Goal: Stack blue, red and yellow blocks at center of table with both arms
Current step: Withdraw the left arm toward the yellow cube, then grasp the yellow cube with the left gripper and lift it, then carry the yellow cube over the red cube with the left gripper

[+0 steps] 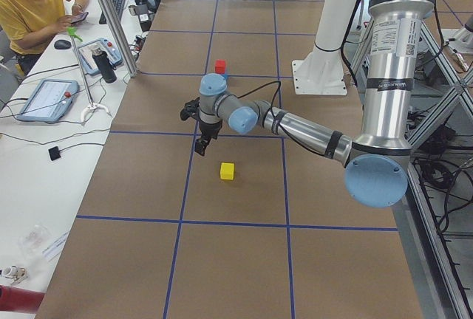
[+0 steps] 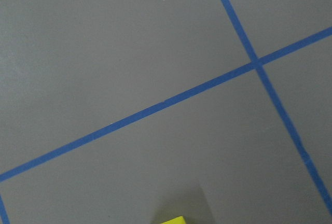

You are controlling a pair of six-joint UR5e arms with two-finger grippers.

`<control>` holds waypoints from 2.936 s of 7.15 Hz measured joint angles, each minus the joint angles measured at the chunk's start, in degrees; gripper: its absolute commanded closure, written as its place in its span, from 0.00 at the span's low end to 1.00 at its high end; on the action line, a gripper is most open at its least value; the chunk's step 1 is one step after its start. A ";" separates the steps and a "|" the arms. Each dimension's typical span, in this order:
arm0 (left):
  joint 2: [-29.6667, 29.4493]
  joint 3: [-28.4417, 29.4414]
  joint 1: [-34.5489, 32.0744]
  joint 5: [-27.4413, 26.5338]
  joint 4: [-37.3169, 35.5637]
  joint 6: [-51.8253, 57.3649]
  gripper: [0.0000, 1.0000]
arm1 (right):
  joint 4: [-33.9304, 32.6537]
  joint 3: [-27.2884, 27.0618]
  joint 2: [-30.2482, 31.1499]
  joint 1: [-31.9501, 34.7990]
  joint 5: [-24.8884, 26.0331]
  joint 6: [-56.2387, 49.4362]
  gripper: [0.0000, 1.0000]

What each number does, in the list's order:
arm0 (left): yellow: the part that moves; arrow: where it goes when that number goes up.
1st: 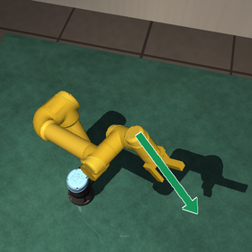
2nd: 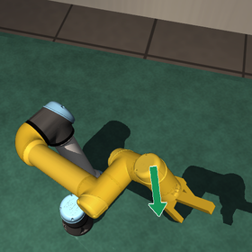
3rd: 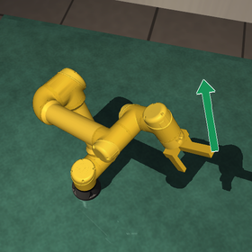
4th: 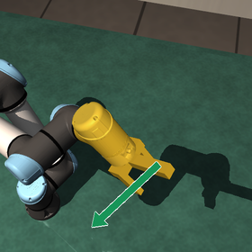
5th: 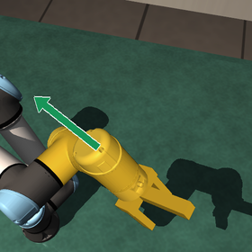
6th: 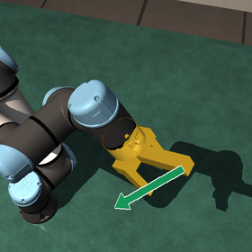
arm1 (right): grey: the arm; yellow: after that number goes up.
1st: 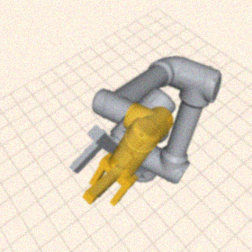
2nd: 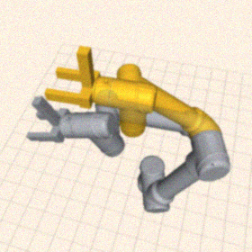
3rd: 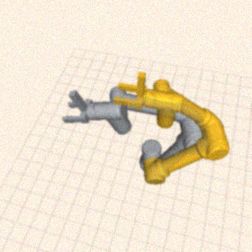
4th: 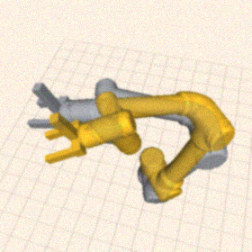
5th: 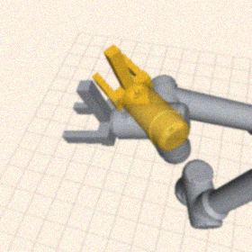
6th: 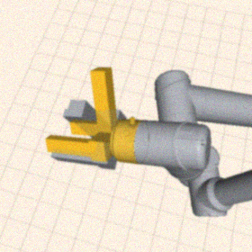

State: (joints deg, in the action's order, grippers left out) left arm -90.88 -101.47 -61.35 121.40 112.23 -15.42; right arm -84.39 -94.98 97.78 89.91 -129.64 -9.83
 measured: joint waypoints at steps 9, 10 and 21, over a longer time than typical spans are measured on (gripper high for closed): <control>4.29 9.24 3.72 4.78 20.81 -22.12 0.00 | 0.61 0.02 -0.05 0.00 0.09 -0.01 0.00; 4.27 9.04 5.00 4.08 20.81 -24.10 0.00 | 0.63 0.03 -0.05 0.00 0.09 -0.02 0.00; -5.56 0.92 11.40 -5.61 3.10 -27.62 1.00 | 0.60 -0.07 -0.04 0.00 -0.19 0.09 0.00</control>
State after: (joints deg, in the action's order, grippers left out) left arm -96.45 -100.55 -49.95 115.79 115.33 -43.04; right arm -83.80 -95.05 97.75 89.91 -129.82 -9.74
